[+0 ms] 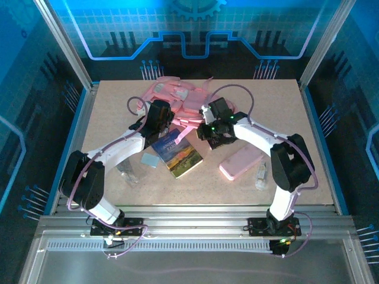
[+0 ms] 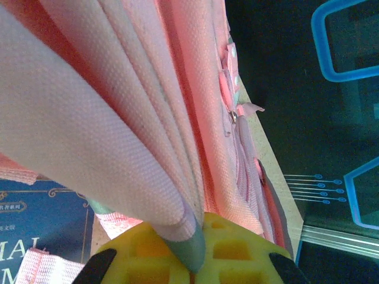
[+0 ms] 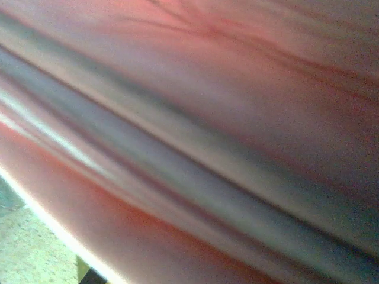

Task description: Pack books, pencil case, and school supplies into a backpack

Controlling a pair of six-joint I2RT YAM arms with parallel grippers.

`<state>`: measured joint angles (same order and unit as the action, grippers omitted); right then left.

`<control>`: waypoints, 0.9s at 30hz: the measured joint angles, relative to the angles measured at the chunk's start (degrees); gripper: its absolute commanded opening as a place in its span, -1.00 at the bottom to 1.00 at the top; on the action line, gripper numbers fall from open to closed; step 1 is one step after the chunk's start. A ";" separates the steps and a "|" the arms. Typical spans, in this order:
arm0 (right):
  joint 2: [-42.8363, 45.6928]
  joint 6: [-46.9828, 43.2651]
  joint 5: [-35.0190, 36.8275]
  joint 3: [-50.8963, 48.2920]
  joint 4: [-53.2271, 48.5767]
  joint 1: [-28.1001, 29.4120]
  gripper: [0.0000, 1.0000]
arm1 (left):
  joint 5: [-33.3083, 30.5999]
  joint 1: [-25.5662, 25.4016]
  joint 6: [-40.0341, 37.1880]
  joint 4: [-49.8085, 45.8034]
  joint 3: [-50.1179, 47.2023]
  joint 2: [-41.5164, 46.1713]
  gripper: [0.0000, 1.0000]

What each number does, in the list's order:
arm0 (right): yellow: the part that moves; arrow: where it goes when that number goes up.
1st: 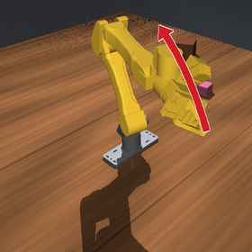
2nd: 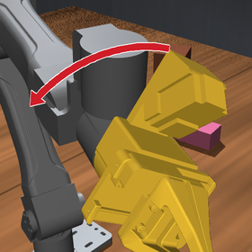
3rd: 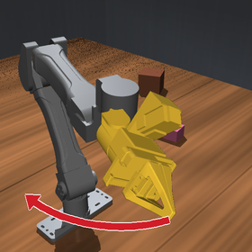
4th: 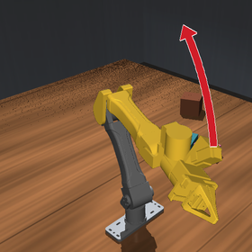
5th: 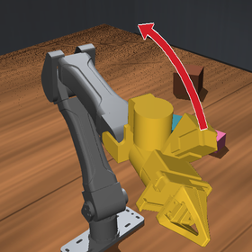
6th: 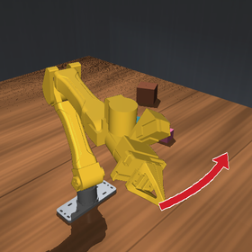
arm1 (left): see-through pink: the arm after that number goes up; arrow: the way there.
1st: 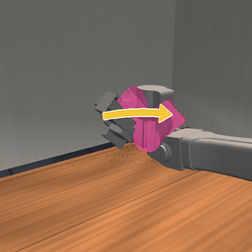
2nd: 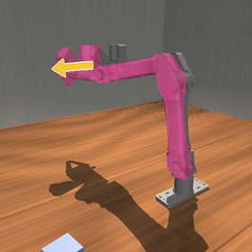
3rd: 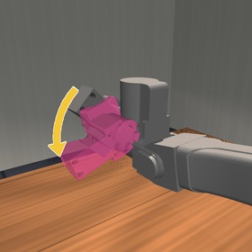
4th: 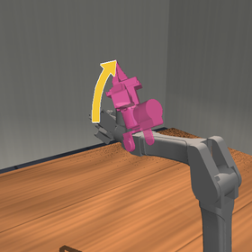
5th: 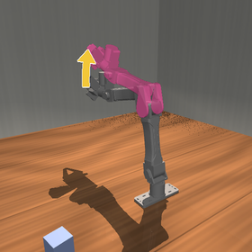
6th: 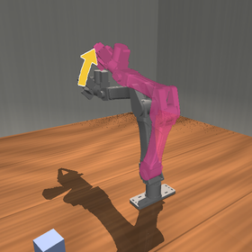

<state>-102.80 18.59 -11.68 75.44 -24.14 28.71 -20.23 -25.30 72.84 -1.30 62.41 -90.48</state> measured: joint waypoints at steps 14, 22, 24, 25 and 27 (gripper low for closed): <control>6.69 -8.48 3.48 -4.35 -5.73 -10.01 -1.00 | 18.53 8.28 -17.97 4.42 0.15 -0.24 -1.00; 5.68 -8.66 -0.76 -4.81 -5.66 -9.94 -1.00 | 35.89 14.16 -29.11 10.78 6.12 -9.62 -1.00; 5.16 -7.32 -1.57 -5.97 -4.31 -8.68 -1.00 | 37.77 14.78 -30.51 10.67 9.44 -13.35 -0.72; 4.74 -6.62 -2.08 -6.36 -3.82 -8.07 -1.00 | 38.38 14.93 -30.97 10.47 10.75 -14.80 -0.07; 2.84 -4.48 -3.19 -6.82 -2.45 -6.14 -1.00 | 38.97 15.04 -31.43 9.20 13.60 -17.68 0.97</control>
<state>-99.96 14.11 -14.87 68.62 -26.59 22.57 18.74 -10.26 41.41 7.90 76.01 -108.16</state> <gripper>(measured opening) 0.067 0.283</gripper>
